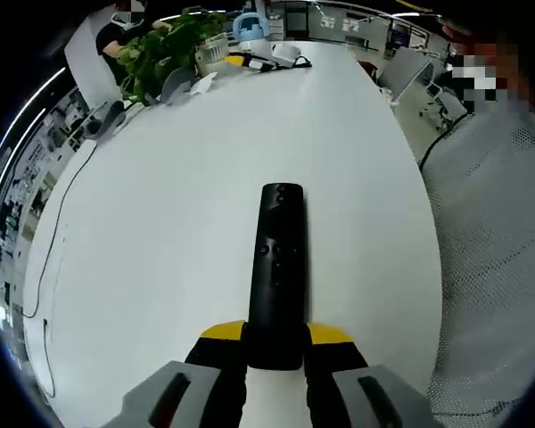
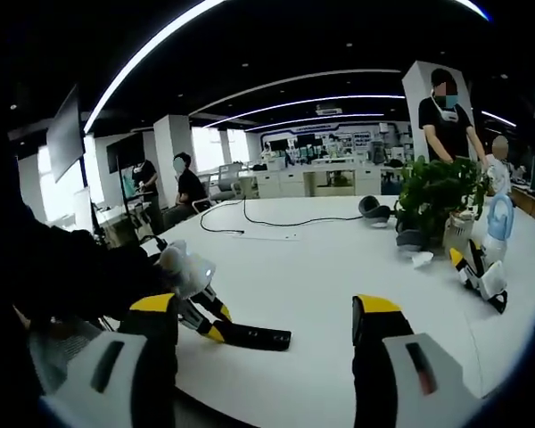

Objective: Press the specified remote control buttons in sequence, fully releasing each button before pressing the next.

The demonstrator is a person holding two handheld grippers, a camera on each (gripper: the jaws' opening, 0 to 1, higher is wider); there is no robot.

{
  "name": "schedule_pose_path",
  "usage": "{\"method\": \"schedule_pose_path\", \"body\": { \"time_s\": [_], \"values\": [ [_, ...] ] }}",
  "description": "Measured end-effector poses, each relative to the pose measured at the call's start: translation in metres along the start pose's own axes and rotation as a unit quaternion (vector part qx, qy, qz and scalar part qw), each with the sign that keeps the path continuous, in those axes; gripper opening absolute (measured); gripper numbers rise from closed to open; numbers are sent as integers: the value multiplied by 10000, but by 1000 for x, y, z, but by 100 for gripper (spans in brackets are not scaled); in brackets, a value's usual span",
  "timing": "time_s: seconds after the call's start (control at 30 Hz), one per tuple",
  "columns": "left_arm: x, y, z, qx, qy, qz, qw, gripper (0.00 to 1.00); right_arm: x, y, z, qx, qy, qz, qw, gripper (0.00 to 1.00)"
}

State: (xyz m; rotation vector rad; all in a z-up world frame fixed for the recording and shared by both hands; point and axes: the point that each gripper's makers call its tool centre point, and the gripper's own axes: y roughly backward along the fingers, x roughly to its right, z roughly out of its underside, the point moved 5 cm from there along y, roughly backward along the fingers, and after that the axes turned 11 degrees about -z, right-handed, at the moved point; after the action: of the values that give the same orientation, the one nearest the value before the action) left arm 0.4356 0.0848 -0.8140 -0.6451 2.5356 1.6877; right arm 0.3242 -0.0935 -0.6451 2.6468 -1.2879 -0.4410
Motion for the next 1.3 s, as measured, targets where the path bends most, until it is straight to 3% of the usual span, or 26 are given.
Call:
{"method": "schedule_pose_path", "body": {
  "time_s": [0.63, 0.9, 1.3],
  "values": [
    [-60, -18, -11, -119, -295, -375, 9988, 23, 3, -5, 9, -342, 42, 87, 9994, 79],
    [-94, -30, -22, -154, -537, -511, 9971, 23, 10, -5, 13, -457, -118, 255, 9986, 78],
    [-141, -48, -35, -211, -814, -663, 9942, 23, 10, -10, 22, -831, -22, 293, 9961, 79]
  ]
}}
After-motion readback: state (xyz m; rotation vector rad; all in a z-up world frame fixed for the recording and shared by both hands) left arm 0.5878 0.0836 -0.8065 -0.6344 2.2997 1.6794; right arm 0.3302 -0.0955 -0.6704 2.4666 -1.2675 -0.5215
